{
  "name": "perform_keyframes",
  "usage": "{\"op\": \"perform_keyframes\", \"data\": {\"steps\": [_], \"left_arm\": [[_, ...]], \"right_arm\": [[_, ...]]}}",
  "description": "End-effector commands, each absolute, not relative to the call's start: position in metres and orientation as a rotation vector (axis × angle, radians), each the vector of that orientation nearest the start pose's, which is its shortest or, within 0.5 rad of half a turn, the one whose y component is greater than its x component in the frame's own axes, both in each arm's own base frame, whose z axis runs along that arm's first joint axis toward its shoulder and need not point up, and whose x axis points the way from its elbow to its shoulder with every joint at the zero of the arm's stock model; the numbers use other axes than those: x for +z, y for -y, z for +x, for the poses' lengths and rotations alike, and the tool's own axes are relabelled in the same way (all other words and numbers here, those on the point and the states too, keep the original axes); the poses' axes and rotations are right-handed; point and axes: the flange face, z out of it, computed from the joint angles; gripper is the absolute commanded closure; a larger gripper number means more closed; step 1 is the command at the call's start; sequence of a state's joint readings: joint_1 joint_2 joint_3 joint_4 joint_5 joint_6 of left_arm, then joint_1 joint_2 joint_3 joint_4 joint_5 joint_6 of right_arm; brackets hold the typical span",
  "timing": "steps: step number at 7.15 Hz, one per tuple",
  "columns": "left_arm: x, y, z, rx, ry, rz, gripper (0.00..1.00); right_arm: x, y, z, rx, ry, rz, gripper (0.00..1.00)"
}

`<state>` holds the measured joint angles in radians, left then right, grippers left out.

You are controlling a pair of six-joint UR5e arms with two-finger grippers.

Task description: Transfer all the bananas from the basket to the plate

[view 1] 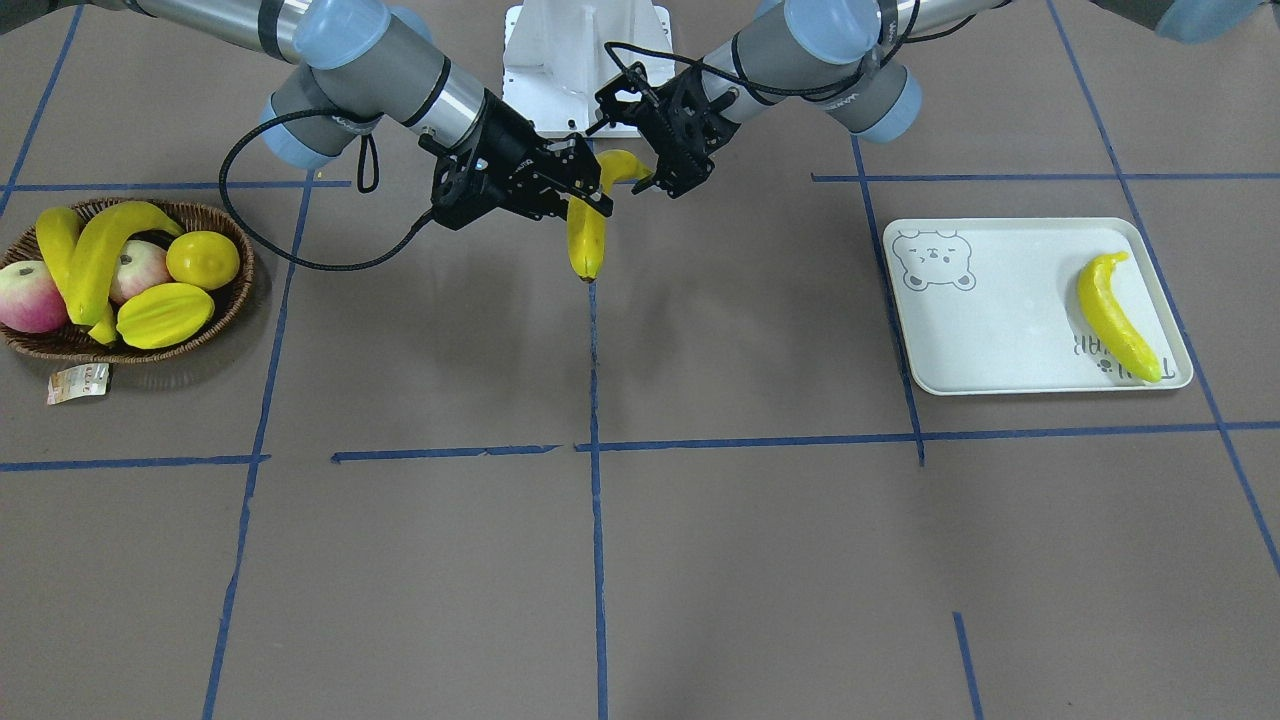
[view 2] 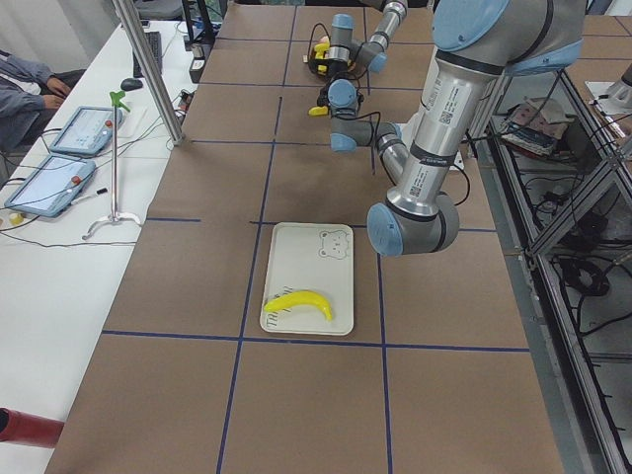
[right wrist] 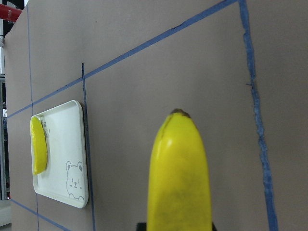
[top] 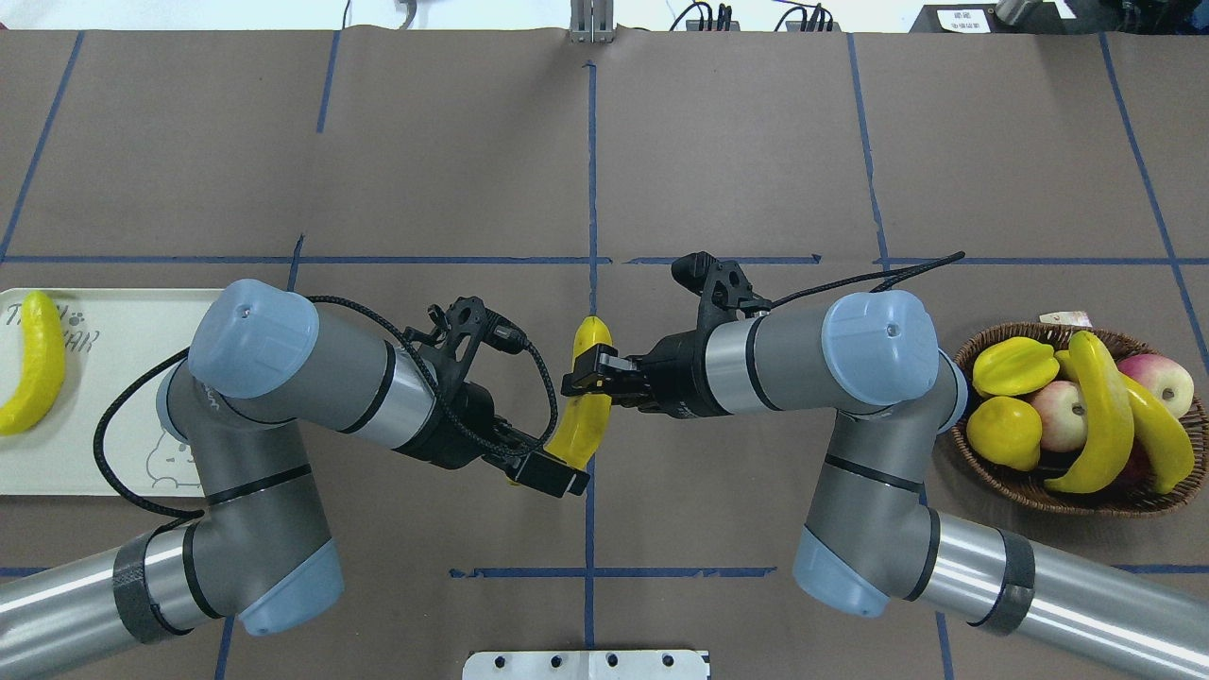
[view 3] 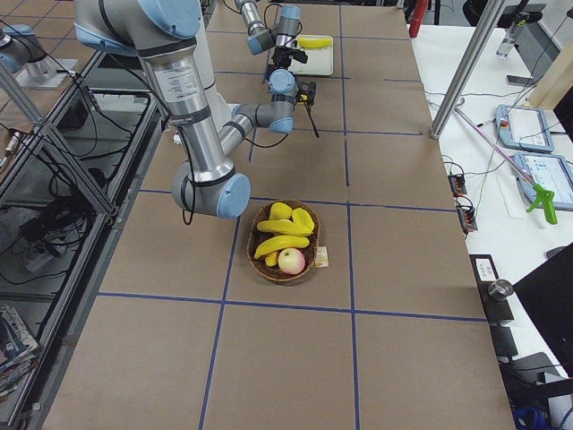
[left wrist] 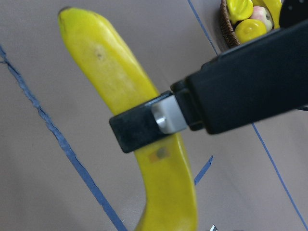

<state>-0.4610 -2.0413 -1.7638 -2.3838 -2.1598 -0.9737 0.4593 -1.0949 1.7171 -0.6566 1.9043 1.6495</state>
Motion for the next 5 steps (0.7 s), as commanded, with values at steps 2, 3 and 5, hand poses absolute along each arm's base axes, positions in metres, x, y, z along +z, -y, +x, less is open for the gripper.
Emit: {"op": "perform_keyframes", "data": {"steps": [2, 3, 5], "left_arm": [[0.2104, 0.3297, 0.5019, 0.552, -1.482, 0.303, 0.4], [0.2104, 0.3297, 0.5019, 0.553, -1.482, 0.305, 0.52], [0.2105, 0.3298, 0.5021, 0.561, -1.48, 0.312, 0.76]], "right_arm": [[0.2086, 0.3608, -0.5034, 0.176, 1.552, 0.02, 0.89], [0.2093, 0.3608, -0.5031, 0.177, 1.552, 0.021, 0.89], [0.2084, 0.3608, -0.5032, 0.178, 1.553, 0.021, 0.87]]}}
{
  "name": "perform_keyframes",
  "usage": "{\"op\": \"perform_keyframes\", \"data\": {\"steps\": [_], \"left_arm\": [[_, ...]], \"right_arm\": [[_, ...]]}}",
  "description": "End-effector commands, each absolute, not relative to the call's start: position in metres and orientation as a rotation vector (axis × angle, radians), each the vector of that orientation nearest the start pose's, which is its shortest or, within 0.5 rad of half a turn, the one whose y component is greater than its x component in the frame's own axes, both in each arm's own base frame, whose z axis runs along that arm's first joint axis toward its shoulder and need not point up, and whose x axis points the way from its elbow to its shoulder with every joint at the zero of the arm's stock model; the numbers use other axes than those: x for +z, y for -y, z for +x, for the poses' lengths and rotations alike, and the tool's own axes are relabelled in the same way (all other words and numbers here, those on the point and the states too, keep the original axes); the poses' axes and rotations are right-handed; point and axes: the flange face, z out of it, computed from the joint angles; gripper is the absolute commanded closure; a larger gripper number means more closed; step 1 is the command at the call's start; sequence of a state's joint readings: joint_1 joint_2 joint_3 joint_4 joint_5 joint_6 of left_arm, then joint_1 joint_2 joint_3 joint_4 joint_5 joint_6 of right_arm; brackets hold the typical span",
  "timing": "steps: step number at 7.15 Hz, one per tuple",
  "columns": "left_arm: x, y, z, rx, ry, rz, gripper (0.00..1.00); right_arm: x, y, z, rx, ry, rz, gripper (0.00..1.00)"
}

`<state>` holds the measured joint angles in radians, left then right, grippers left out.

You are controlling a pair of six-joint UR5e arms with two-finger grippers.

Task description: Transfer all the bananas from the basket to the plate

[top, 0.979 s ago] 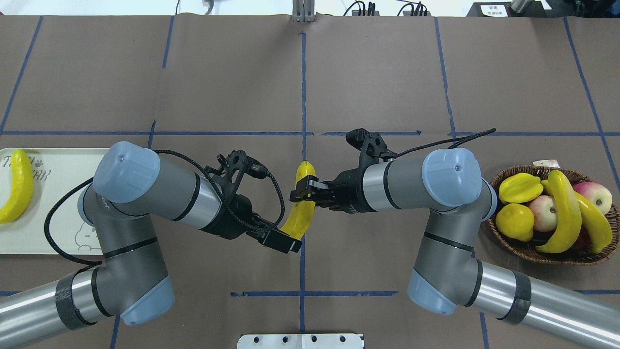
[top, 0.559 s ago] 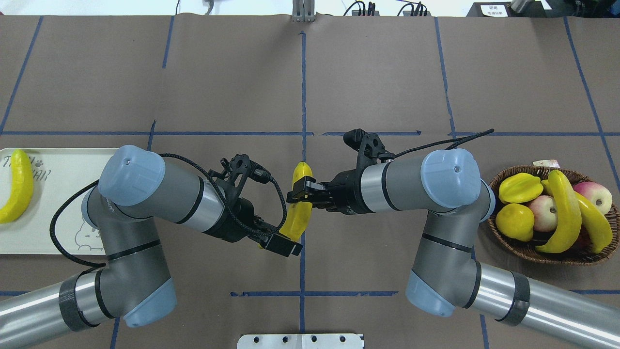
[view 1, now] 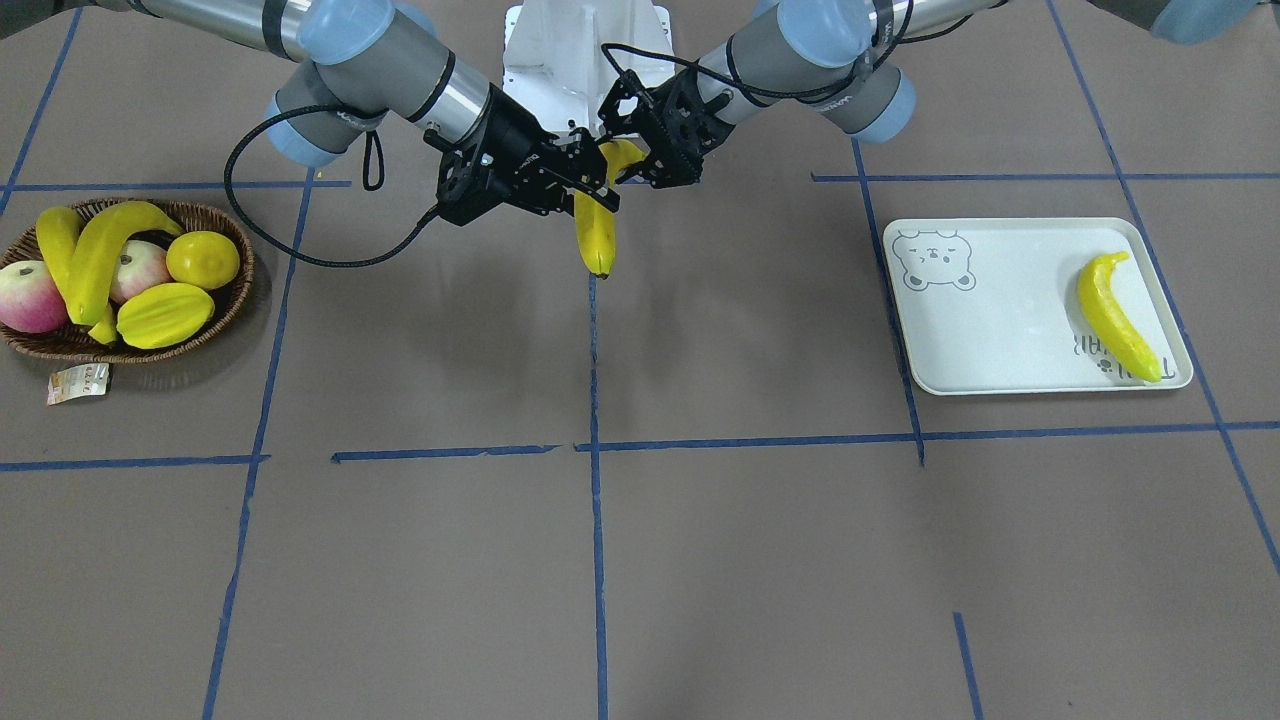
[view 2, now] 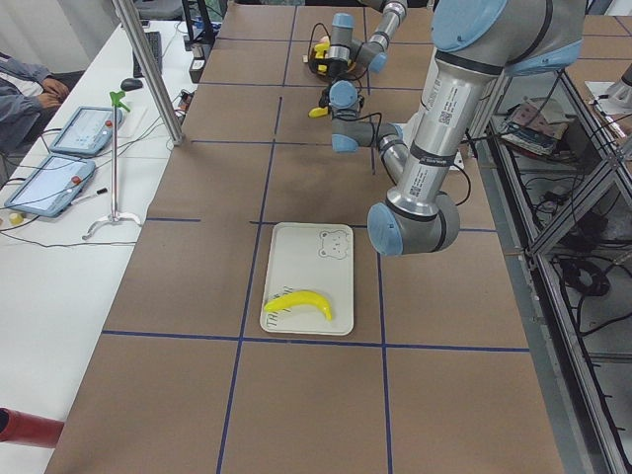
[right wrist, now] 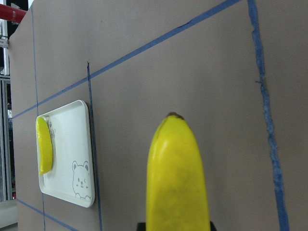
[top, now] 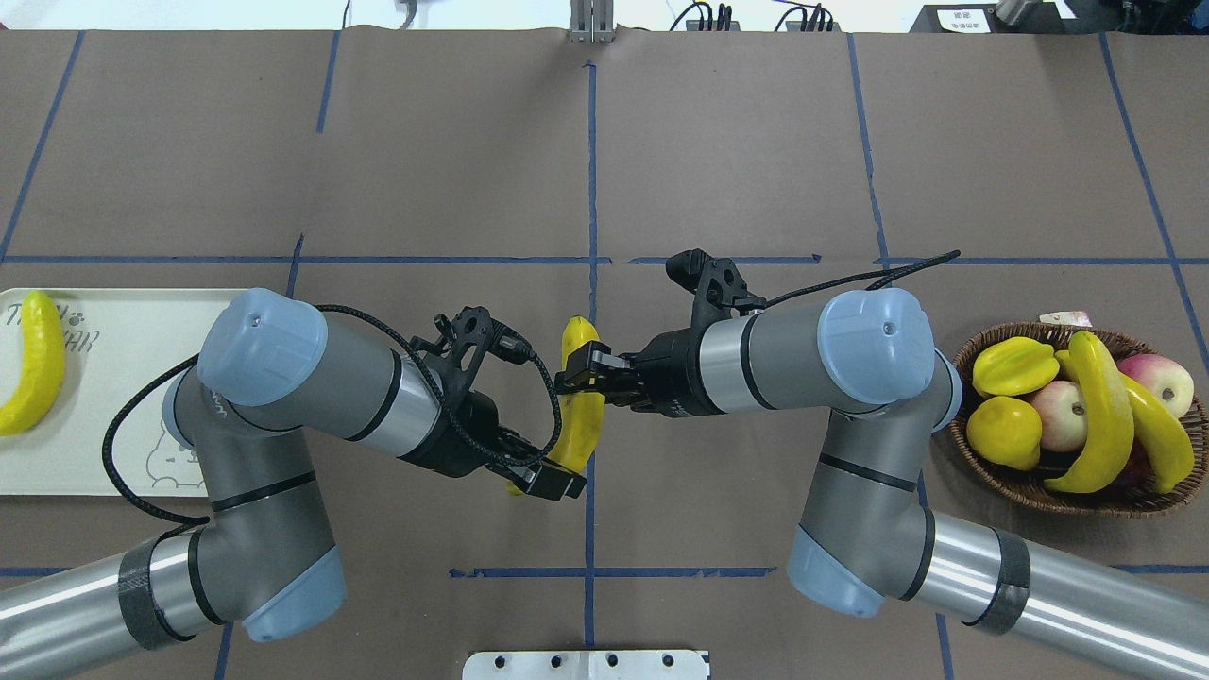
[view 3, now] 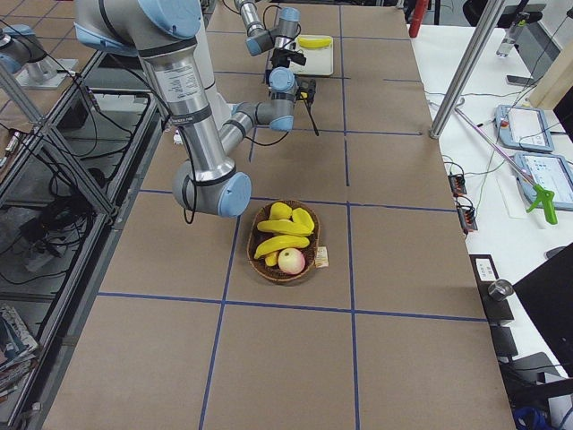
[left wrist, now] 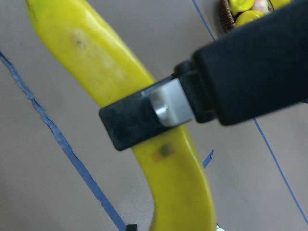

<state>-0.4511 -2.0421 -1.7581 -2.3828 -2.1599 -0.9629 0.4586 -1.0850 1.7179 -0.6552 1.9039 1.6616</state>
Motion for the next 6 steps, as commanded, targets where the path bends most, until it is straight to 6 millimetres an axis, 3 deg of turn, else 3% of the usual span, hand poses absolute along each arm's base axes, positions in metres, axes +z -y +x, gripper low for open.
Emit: {"op": "perform_keyframes", "data": {"steps": [1, 2, 3, 6], "left_arm": [[0.2099, 0.3294, 0.5016, 0.561, -1.481, 0.31, 0.94], [0.2108, 0.3294, 0.5015, 0.561, -1.48, 0.309, 0.99], [0.2108, 0.3294, 0.5015, 0.56, -1.48, 0.308, 1.0], [0.2108, 0.3298, 0.5003, 0.557, -1.479, 0.307, 1.0]], "right_arm": [[0.2089, 0.3618, -0.503, 0.179, 1.553, 0.022, 0.83], [0.2089, 0.3627, -0.5024, 0.183, 1.553, 0.023, 0.61], [0.2083, 0.3644, -0.5012, 0.214, 1.556, 0.013, 0.01], [0.2064, 0.3671, -0.4996, 0.221, 1.559, 0.019, 0.0]]}}
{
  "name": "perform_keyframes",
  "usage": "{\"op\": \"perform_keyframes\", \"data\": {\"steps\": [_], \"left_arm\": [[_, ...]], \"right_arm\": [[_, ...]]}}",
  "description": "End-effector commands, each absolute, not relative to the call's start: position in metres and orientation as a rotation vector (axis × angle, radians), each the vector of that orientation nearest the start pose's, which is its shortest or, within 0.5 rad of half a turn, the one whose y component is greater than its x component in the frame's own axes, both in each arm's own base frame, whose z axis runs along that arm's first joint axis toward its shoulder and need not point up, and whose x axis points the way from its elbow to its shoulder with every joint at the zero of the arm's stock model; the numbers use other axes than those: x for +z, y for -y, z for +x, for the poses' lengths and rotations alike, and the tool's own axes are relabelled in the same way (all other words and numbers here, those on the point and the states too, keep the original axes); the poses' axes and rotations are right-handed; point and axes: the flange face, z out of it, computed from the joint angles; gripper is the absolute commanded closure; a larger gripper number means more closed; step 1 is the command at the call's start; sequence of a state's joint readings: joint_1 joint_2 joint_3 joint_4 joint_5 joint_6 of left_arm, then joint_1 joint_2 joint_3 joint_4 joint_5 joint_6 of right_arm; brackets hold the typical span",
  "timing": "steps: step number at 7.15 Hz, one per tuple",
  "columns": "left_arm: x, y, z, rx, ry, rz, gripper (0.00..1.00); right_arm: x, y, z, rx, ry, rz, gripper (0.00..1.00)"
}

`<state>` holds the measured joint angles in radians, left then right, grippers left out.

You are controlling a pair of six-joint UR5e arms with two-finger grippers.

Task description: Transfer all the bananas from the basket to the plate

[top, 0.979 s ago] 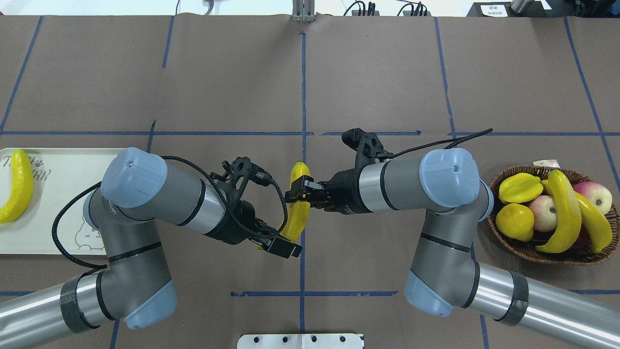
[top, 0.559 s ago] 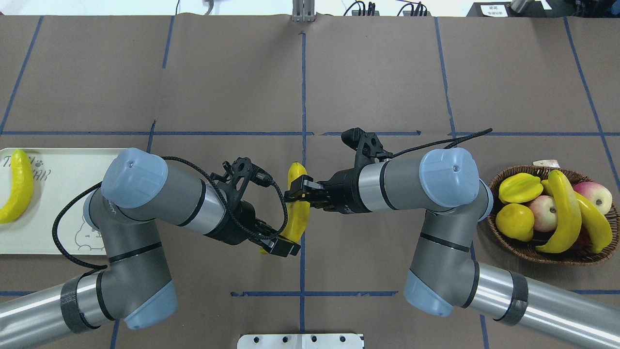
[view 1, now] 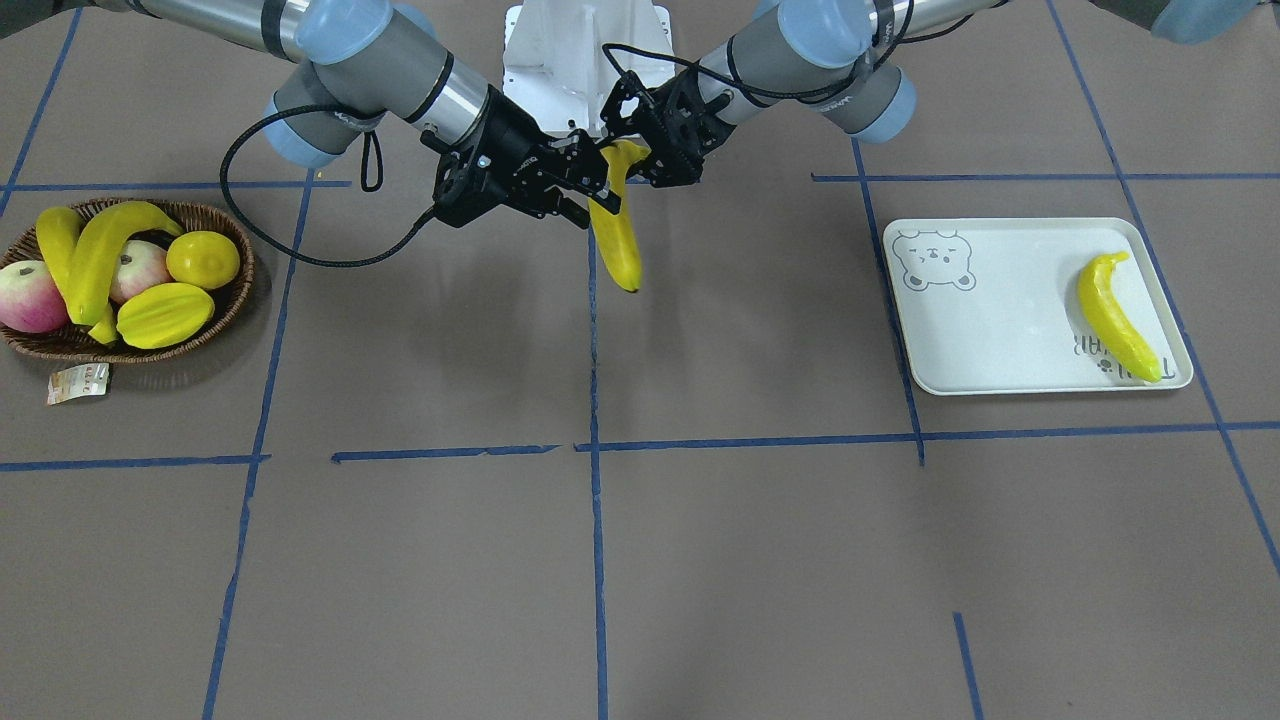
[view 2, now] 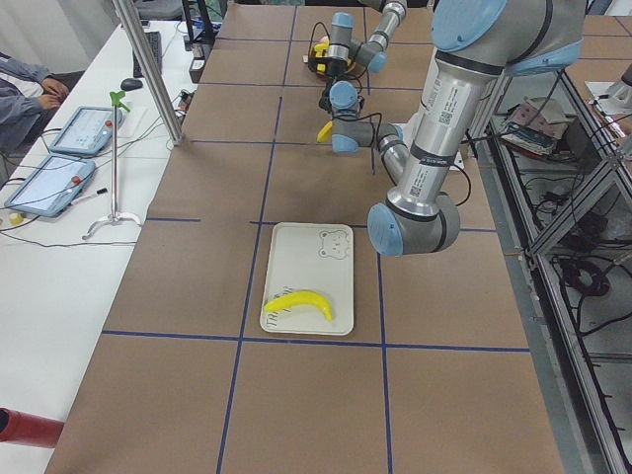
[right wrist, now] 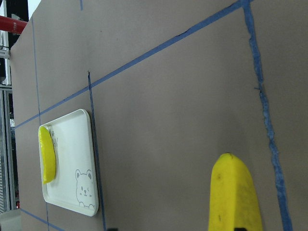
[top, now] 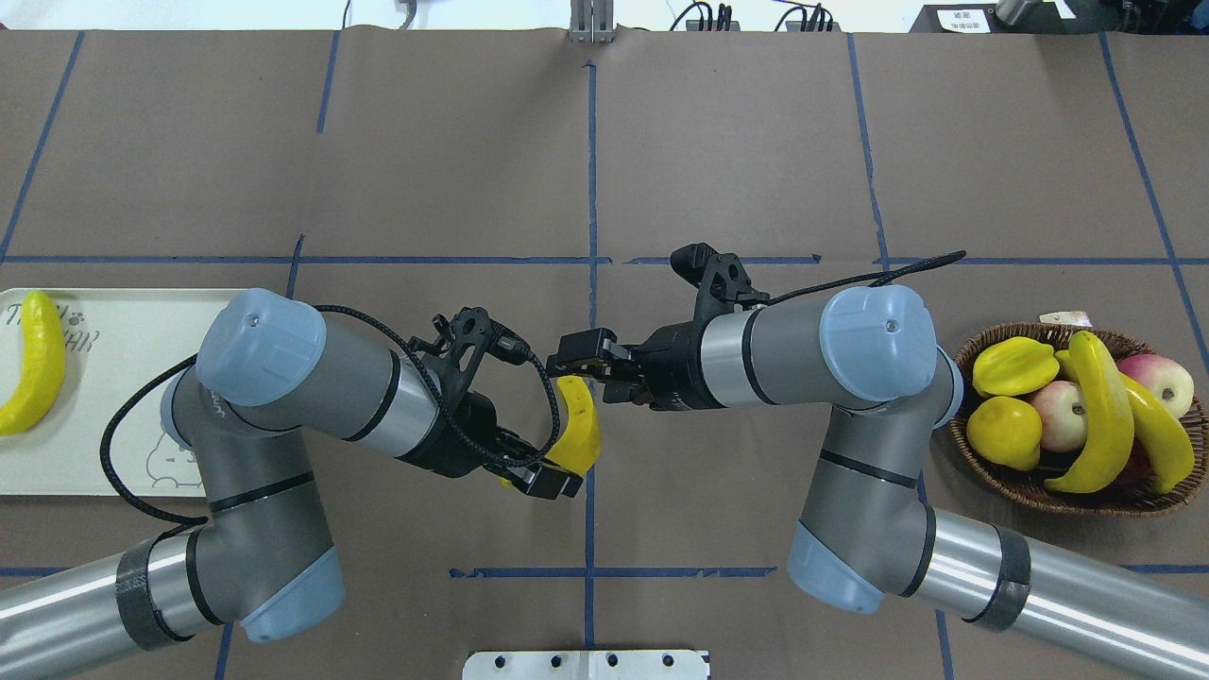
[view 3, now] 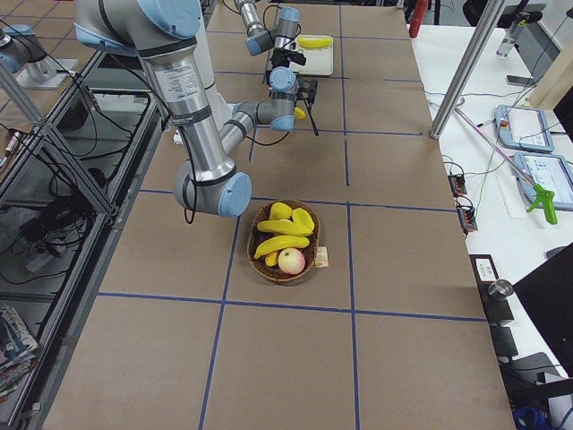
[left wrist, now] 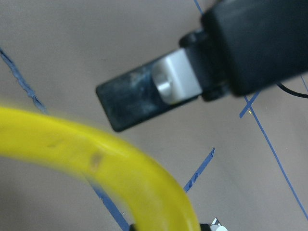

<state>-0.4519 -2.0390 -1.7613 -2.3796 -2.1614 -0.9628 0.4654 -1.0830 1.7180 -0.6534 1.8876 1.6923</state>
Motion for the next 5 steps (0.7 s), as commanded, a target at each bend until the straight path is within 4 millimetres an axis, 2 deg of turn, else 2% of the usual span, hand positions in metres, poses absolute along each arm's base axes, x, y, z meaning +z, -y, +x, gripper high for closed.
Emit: {"op": "perform_keyframes", "data": {"steps": [1, 5], "left_arm": [[0.212, 0.33, 0.5, 0.552, -1.477, 0.302, 1.0], [0.211, 0.335, 0.487, 0.529, -1.48, 0.315, 1.0]], "right_arm": [[0.206, 0.371, -0.497, 0.227, 1.559, 0.025, 0.0], [0.213, 0.385, -0.49, 0.255, 1.502, 0.023, 0.0]]}}
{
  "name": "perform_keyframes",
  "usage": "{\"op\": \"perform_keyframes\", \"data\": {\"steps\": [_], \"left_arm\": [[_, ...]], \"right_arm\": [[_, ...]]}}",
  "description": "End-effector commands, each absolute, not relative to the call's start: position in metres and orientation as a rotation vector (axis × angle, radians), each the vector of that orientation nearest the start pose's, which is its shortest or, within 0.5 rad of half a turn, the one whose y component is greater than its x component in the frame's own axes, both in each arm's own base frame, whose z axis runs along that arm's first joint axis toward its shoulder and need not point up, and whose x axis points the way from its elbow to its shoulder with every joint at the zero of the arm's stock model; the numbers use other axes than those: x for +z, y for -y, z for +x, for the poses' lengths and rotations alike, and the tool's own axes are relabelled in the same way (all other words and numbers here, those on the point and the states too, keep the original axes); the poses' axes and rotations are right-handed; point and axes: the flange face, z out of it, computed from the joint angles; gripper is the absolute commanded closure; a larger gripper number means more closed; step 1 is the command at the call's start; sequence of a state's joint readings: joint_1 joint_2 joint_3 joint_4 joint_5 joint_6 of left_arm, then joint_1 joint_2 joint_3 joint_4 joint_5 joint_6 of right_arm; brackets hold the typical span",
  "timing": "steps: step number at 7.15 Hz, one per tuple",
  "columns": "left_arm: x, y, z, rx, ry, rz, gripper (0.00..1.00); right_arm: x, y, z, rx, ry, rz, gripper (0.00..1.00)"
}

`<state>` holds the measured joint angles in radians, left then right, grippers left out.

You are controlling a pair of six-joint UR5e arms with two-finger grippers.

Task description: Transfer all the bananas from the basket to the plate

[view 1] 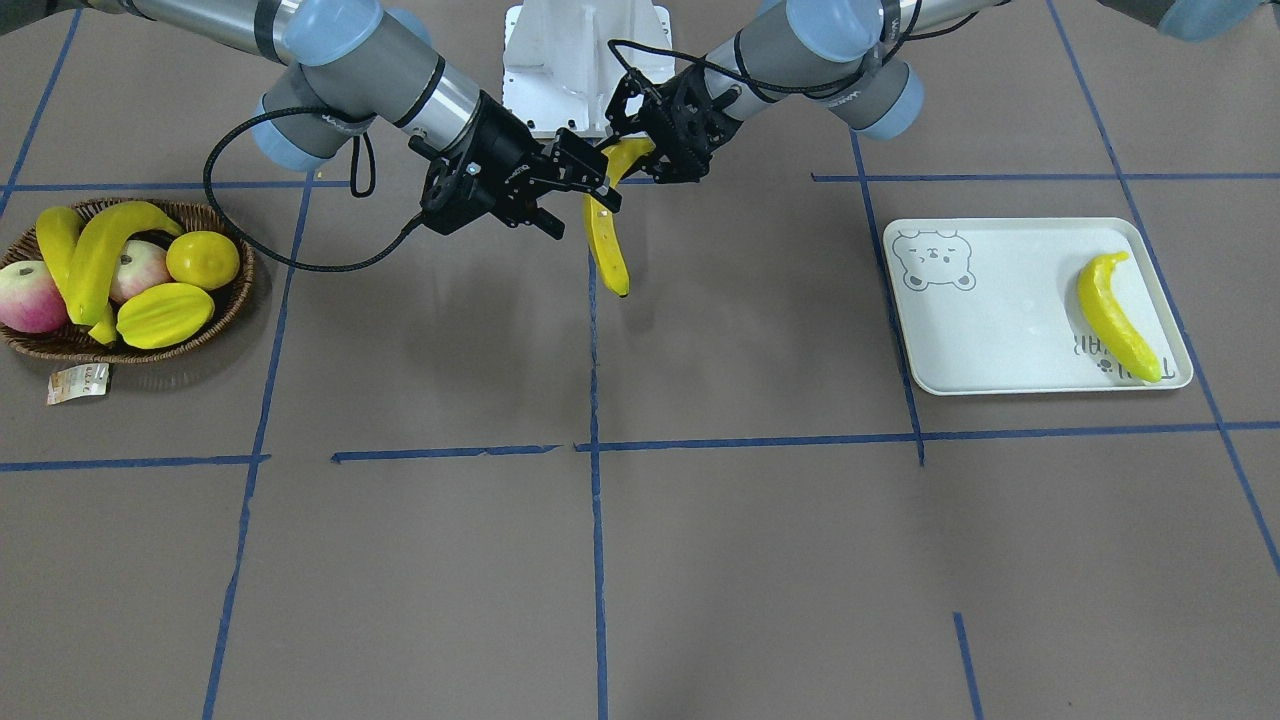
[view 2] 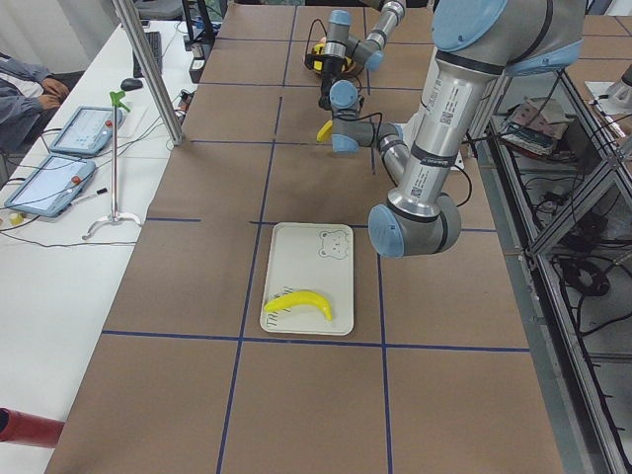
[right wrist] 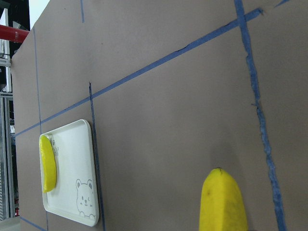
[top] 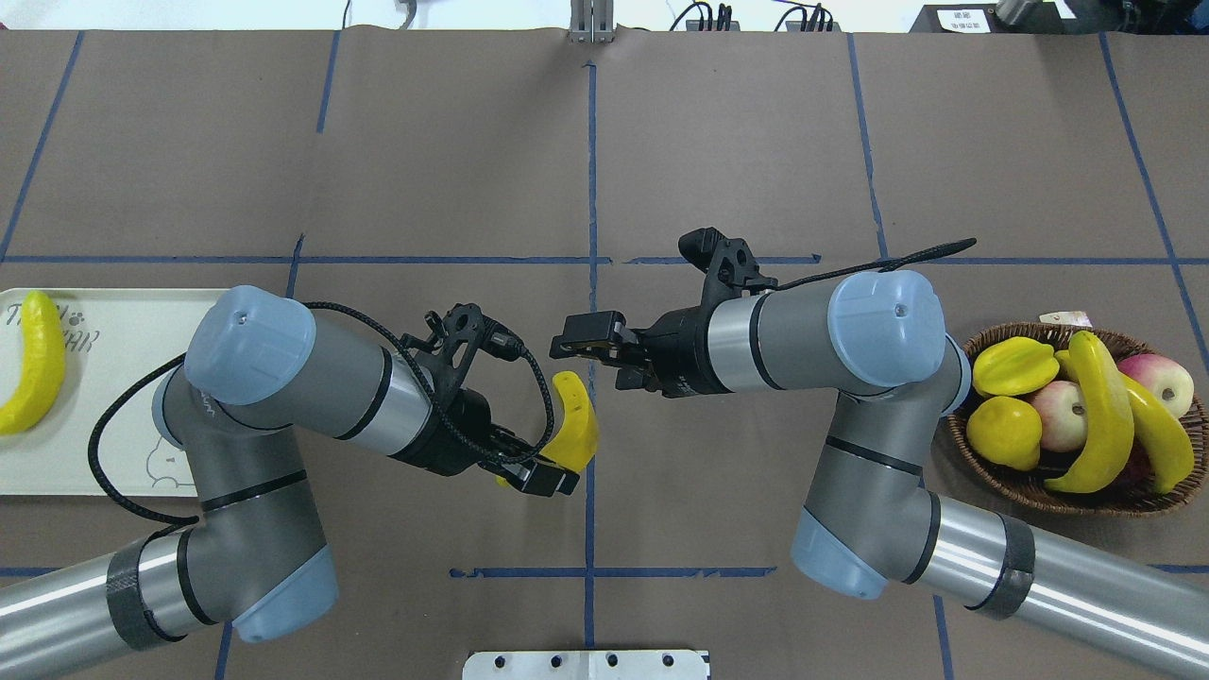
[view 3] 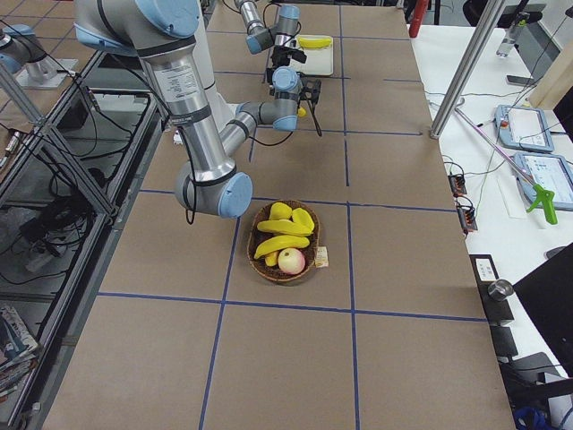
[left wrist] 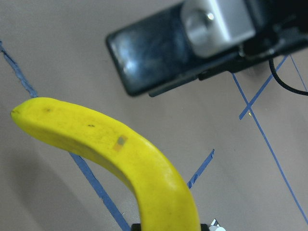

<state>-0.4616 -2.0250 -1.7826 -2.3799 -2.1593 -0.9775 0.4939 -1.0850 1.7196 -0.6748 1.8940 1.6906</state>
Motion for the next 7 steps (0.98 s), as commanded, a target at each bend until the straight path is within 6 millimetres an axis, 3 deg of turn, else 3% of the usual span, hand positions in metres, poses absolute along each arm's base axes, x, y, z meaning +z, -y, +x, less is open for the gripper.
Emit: {"op": "perform_keyframes", "data": {"steps": [1, 2, 4, 6, 7], "left_arm": [[0.221, 0.346, 0.477, 0.466, -1.465, 0.285, 1.0], [0.226, 0.356, 0.466, 0.417, -1.454, 0.275, 1.0], [0.264, 0.385, 0.434, 0.309, -1.391, 0.258, 1.0], [0.285, 0.413, 0.379, 0.199, -1.335, 0.316, 1.0], [0.306, 0.42, 0.348, 0.135, -1.278, 0.334, 1.0]], "right_arm": [[0.216, 0.389, -0.489, 0.27, 1.461, 0.013, 0.0], [0.215, 0.395, -0.482, 0.286, 1.406, -0.002, 0.0], [0.212, 0.406, -0.461, 0.311, 1.297, -0.051, 0.0], [0.215, 0.405, -0.461, 0.294, 1.186, -0.053, 0.0], [0.215, 0.403, -0.458, 0.283, 1.127, -0.054, 0.0]]}}
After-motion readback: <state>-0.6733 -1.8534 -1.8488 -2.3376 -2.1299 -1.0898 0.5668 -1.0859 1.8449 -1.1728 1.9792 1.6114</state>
